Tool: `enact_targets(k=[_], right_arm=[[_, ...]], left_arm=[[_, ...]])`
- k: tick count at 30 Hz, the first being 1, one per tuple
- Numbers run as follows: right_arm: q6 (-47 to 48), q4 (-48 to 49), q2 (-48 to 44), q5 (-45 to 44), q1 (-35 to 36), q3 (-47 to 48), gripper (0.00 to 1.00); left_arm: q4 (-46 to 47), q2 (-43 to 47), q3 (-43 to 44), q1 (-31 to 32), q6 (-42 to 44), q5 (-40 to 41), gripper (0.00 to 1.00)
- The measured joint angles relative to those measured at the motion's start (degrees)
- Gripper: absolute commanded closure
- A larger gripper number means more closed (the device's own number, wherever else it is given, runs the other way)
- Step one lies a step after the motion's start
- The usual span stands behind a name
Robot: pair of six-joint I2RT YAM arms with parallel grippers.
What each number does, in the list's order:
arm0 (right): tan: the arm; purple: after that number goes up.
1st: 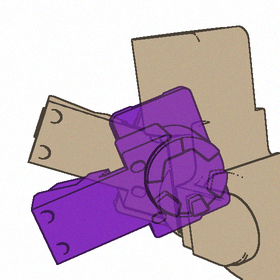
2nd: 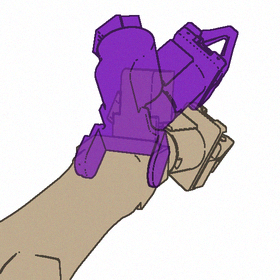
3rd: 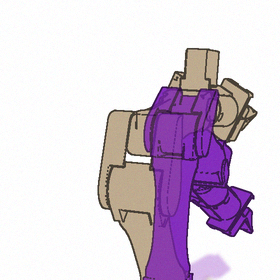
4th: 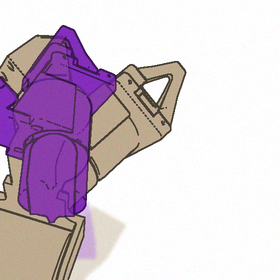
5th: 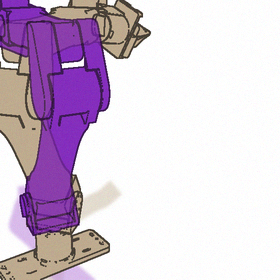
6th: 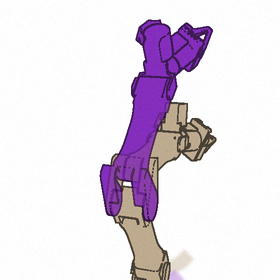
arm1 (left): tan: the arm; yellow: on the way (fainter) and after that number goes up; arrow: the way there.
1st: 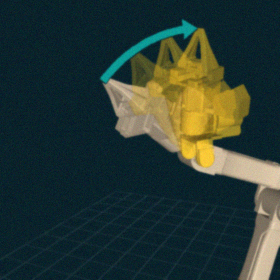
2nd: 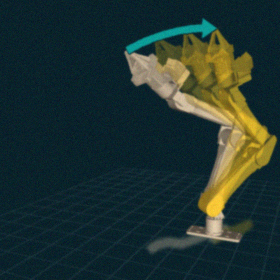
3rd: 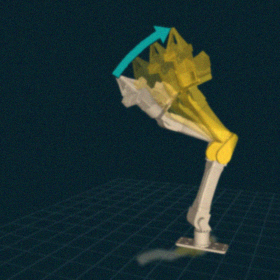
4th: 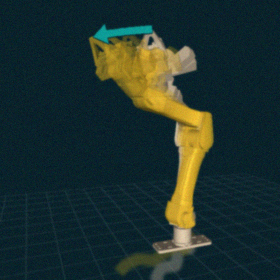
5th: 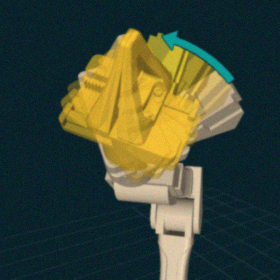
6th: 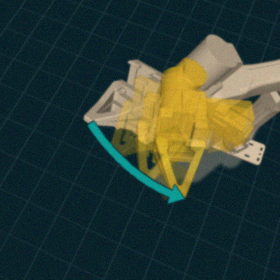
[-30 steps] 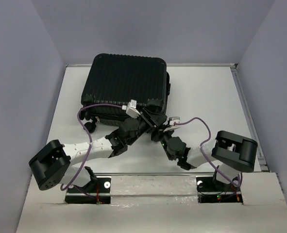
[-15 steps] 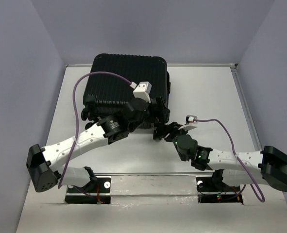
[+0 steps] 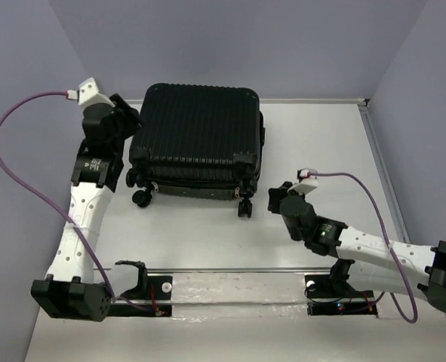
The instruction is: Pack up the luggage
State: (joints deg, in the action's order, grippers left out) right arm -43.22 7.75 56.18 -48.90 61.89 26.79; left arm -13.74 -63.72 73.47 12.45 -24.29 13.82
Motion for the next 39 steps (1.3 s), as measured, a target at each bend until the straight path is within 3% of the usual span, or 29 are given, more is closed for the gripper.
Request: enact_targets(k=[5,11,15,22,27,33,39], right_arm=[[6.7,-3.7,2.0,7.4,-14.3,9.6,0.93],[12.7,-7.9,13.5,17.4,-25.0,24.8,0.93],[14.4,-9.3,21.2,23.0,-28.4,30.9,0.92],[16.0,-12.1,34.0,30.1,-32.0,38.4,0.92],[16.7,-13.8,39.8,33.7,-34.5,43.8,0.90],[16.6,-15.1,45.3,38.9,-35.9,49.1,0.85],[18.4,-20.2,51.7,43.1,-37.6,58.4,0.79]], left_arm=[[2.5,-4.7,-0.7,-17.2,-4.5,-12.2,0.54],[6.7,-14.1,-1.9,-26.0,-11.7,-22.2,0.49],[8.6,-21.6,-1.5,-30.8,-14.4,-23.5,0.47],[7.9,-37.3,4.9,-31.5,-13.6,-26.1,0.45],[6.8,-42.1,4.9,-30.2,-11.9,-27.3,0.44],[8.7,-42.4,1.0,-25.9,-10.4,-28.3,0.44],[15.2,-37.1,-12.5,-25.2,-10.7,-25.2,0.45]])
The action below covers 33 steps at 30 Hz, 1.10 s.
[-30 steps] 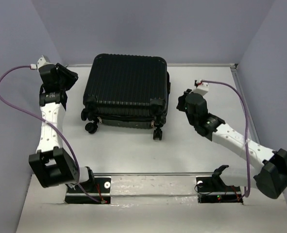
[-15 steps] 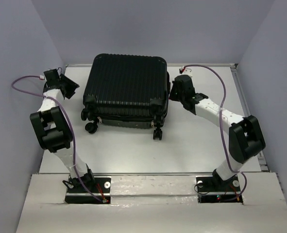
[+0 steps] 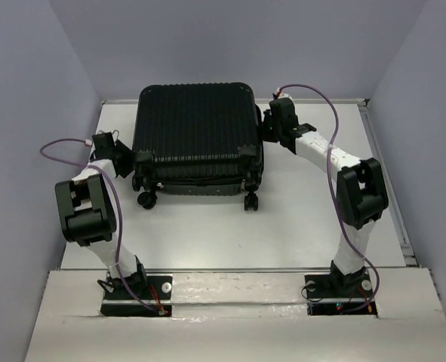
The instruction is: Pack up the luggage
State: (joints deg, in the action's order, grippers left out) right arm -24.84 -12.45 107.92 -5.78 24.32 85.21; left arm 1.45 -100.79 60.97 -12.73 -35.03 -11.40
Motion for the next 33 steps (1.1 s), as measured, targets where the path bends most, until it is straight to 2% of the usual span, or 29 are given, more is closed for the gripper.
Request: enact_targets(k=[7,11,14,16,20,21,25,28,33], right_arm=[[2.6,-1.2,8.1,4.2,-3.7,10.8,0.73],[4.7,-1.5,12.1,7.2,-5.7,16.5,0.61],[5.4,-1.7,13.8,9.6,-6.5,19.2,0.58],[5.4,-2.6,16.0,11.7,-7.0,22.8,0.52],[5.5,-6.9,22.2,15.5,-7.1,33.9,0.33],[5.4,-8.1,24.5,16.6,-7.1,37.8,0.21],[4.4,-12.9,31.5,18.6,-7.5,52.2,0.05],[3.1,-15.1,32.4,20.3,-8.7,55.4,0.00],[1.0,-17.6,31.4,24.7,-11.6,56.2,0.00]], left_arm=[[2.6,12.6,-16.4,4.5,-1.8,3.0,0.44],[0.9,21.4,-24.7,10.4,-2.2,3.9,0.44],[-1.8,28.2,-29.7,15.4,-3.6,3.9,0.44],[-4.6,33.5,-32.7,18.6,-5.7,3.9,0.44],[-9.9,42.3,-35.8,22.5,-8.1,4.2,0.44],[-11.1,44.7,-36.3,23.4,-8.8,4.2,0.44],[-13.6,50.8,-36.5,26.2,-9.2,3.5,0.44],[-14.7,51.0,-35.1,27.2,-9.2,2.6,0.44],[-15.0,50.7,-33.4,28.5,-8.9,0.9,0.44]])
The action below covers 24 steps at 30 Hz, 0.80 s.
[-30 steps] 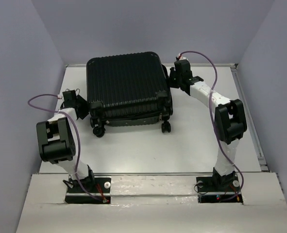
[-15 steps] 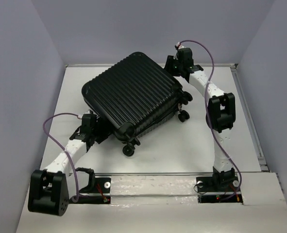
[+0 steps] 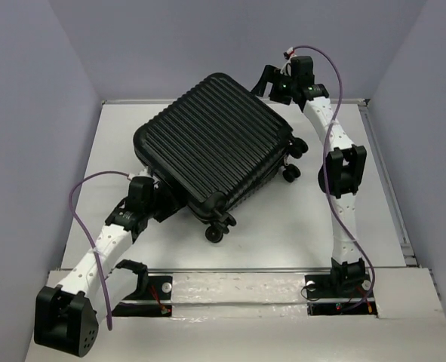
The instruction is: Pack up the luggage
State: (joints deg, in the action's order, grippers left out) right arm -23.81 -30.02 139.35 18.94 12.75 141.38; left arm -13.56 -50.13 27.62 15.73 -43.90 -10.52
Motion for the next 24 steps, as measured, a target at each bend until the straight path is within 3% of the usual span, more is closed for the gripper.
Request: enact_targets(k=[8,11,12,13,15,17,21,24], right_arm=[[0.1,-5.0,-5.6,-1.1,0.1,1.5,0.02],[0.6,-5.3,-9.2,-3.0,0.3,-1.8,0.26],[0.8,-5.1,-10.7,-3.1,0.3,-3.7,0.48],[0.9,-5.1,-12.7,-3.2,0.3,-6.3,0.56],[1.2,-2.4,-18.9,-3.0,0.3,-14.8,0.72],[1.1,1.0,-26.0,-2.7,0.6,-23.3,0.76],[0.3,13.2,-48.4,-0.4,2.2,-49.5,0.83],[-0.2,26.3,-64.8,1.2,7.3,-67.7,0.85]], left_arm=[[3.7,-1.9,1.1,0.4,0.0,-1.4,0.44],[4.4,-1.0,1.1,0.3,-0.1,-1.1,0.44],[4.4,-0.5,1.1,0.3,-0.1,-1.0,0.44],[4.5,-0.2,1.1,0.3,-0.1,-0.8,0.43],[4.7,-0.1,1.1,0.4,0.0,-0.4,0.43],[4.7,-0.4,1.5,0.4,0.0,0.2,0.43],[5.5,-2.7,3.2,0.3,0.3,1.2,0.43],[6.9,-3.0,3.2,0.3,0.3,1.6,0.46]])
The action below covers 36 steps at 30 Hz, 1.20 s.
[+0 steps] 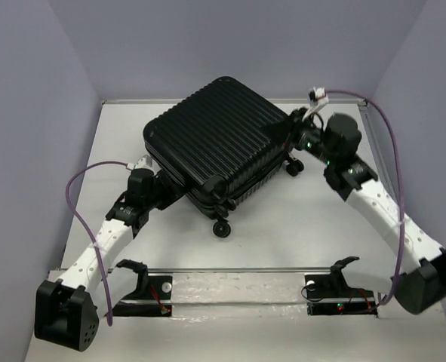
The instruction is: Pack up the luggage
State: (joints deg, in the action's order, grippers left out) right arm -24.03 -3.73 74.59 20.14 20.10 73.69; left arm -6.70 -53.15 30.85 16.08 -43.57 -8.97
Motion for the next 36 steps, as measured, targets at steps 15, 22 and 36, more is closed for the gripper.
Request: enact_targets(k=[15,22,36], right_arm=[[-1.7,27.1,-8.9,-1.7,22.0,-48.8,0.41],[-0.6,37.6,1.1,0.9,22.0,-47.5,0.35],[-1.1,48.0,8.1,3.5,22.0,-47.1,0.50]], left_arm=[[0.9,22.2,-0.5,3.4,6.4,-7.4,0.25],[-4.1,21.2,-0.3,12.5,9.2,-13.7,0.10],[0.2,10.7,1.9,25.7,7.9,-13.7,0.09]])
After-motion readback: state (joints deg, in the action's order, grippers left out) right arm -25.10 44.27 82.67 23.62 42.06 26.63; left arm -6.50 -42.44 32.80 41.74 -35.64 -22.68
